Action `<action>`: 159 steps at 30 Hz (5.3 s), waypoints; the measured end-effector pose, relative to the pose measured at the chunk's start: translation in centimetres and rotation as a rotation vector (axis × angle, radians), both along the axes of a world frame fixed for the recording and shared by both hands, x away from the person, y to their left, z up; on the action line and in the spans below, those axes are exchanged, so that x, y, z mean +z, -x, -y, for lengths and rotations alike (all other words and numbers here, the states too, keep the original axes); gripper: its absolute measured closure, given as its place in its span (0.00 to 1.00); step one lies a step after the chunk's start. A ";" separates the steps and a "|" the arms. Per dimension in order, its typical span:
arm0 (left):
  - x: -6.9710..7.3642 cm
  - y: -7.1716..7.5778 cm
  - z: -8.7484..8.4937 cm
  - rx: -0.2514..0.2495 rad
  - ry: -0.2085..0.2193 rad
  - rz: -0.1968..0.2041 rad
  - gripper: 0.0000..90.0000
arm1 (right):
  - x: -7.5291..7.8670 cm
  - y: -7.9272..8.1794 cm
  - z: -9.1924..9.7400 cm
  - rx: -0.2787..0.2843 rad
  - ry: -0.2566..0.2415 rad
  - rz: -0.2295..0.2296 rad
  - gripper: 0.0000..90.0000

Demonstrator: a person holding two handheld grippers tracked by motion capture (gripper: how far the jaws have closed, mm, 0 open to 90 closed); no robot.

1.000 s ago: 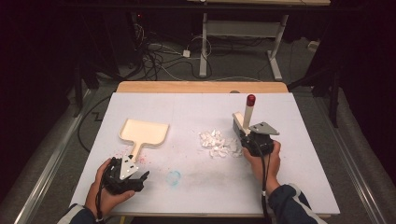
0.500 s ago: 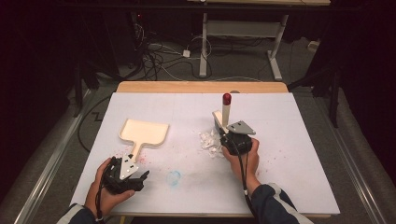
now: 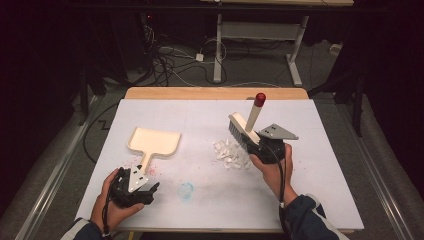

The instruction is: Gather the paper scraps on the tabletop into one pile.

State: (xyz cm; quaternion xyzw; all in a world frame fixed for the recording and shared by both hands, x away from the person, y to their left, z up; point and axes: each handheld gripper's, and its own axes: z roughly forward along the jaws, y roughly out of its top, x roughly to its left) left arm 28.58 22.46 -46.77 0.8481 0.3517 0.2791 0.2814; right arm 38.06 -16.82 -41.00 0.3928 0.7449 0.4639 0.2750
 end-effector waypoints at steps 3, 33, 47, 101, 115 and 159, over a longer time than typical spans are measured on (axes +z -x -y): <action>0.1 0.0 -0.1 -0.009 -0.006 0.012 0.23 | 0.5 0.7 0.3 0.054 -0.011 0.004 0.75; 0.3 0.0 -0.8 0.017 0.017 0.013 0.22 | -2.9 1.1 -1.6 0.420 0.159 -0.071 0.75; 0.3 0.0 -0.8 0.016 0.027 0.013 0.22 | -1.7 0.2 -7.1 0.139 -0.029 -0.088 0.75; 0.4 -0.1 -0.1 -0.031 0.014 0.034 0.22 | 4.1 3.0 5.8 0.017 0.069 0.021 0.75; 0.2 -0.3 0.0 -0.028 0.010 0.023 0.22 | -1.2 -0.9 4.2 -0.128 0.136 0.004 0.75; 0.4 -0.2 -0.1 -0.021 0.014 0.033 0.22 | 1.7 2.1 4.3 -0.094 0.091 0.144 0.75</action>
